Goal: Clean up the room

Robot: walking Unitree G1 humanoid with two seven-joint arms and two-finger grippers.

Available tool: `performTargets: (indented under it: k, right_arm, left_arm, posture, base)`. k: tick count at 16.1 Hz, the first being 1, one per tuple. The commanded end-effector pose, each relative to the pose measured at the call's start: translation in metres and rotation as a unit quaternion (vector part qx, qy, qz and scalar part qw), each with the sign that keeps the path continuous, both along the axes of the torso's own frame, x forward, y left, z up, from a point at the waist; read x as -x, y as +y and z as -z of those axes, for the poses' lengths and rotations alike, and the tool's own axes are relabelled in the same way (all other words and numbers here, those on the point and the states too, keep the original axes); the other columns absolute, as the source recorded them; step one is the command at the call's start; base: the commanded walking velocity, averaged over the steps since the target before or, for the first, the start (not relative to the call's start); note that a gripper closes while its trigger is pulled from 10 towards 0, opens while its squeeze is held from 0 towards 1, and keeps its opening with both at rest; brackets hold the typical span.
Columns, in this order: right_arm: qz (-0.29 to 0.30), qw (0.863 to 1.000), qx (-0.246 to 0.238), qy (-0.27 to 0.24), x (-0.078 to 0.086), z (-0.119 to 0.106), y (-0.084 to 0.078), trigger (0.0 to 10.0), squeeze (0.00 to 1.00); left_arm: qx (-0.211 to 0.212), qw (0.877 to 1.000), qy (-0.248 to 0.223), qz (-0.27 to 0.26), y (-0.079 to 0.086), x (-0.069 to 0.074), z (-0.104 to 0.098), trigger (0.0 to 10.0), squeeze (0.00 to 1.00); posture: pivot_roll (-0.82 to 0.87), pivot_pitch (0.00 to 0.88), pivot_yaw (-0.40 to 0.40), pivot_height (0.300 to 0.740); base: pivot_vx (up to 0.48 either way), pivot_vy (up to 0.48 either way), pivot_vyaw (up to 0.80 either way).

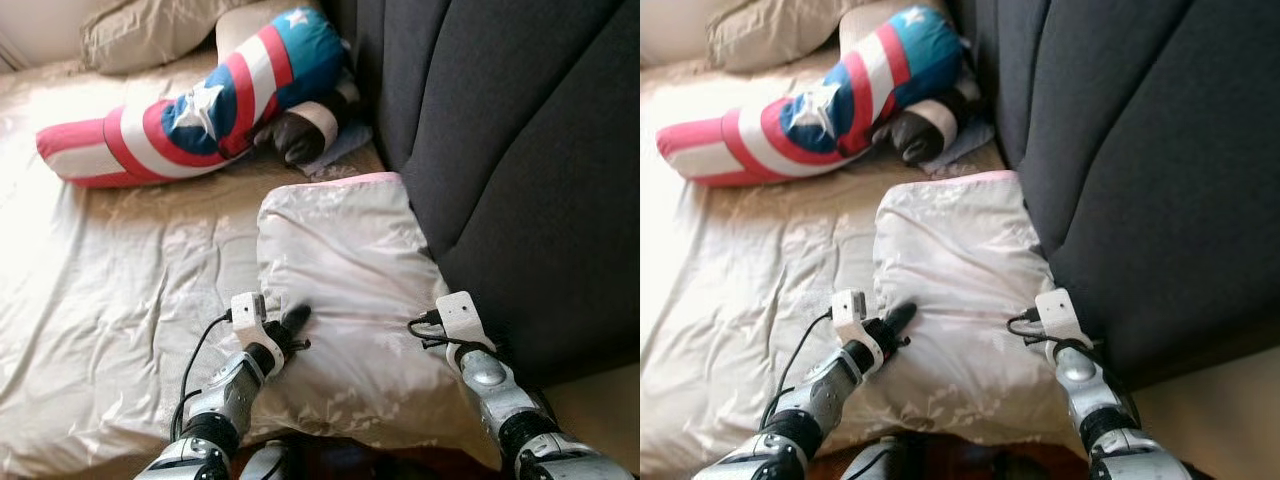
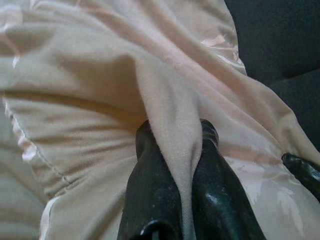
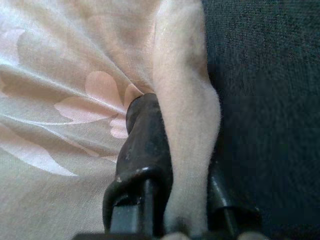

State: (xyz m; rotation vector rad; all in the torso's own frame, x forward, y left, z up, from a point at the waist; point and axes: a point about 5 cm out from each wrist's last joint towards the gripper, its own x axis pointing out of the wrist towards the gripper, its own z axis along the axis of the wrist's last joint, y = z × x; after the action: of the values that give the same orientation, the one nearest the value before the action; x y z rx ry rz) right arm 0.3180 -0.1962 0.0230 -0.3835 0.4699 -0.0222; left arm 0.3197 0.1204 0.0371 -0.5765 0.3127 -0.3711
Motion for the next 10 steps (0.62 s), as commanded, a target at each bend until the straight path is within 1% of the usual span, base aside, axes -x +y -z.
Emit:
performTargets:
  k: [1,5,8,9,10]
  right_arm:
    - [0.05,0.997,0.035,-0.036,-0.0054,-0.0161,-0.0306,10.0,0.0]
    - [0.044,0.998,0.034,-0.033,-0.0061,-0.0161,-0.0289,10.0,0.0]
    - [0.035,0.998,0.033,-0.028,-0.0057,-0.0145,-0.0263,10.0,0.0]
    - [0.034,0.998,0.036,-0.029,-0.0059,-0.0148,-0.0263,10.0,0.45]
    - [0.033,0.998,0.039,-0.029,-0.006,-0.015,-0.0264,10.0,0.68]
  left_arm:
    - [0.006,1.0,-0.011,-0.017,0.0088,-0.005,-0.0061,10.0,0.0]
    - [-0.002,1.0,-0.011,-0.017,0.0086,-0.0054,-0.006,10.0,0.0]
    - [-0.017,1.0,-0.015,-0.015,0.0093,-0.0057,-0.0064,10.0,0.0]
    - [-0.018,1.0,-0.016,-0.014,0.0092,-0.0058,-0.0065,10.0,0.0]
    - [-0.016,1.0,-0.015,-0.014,0.0089,-0.0057,-0.0064,10.0,0.0]
  posture:
    - [-0.01,0.224,0.036,0.74]
    - [-0.01,0.225,0.034,0.74]
    - [-0.01,0.224,0.032,0.74]
    - [-0.01,0.224,0.031,0.74]
    - [-0.01,0.225,0.031,0.74]
  base:
    - [0.0,0.0,0.0]
    - [0.0,0.0,0.0]
    - [0.0,0.0,0.0]
    - [0.0,0.0,0.0]
    - [0.0,0.0,0.0]
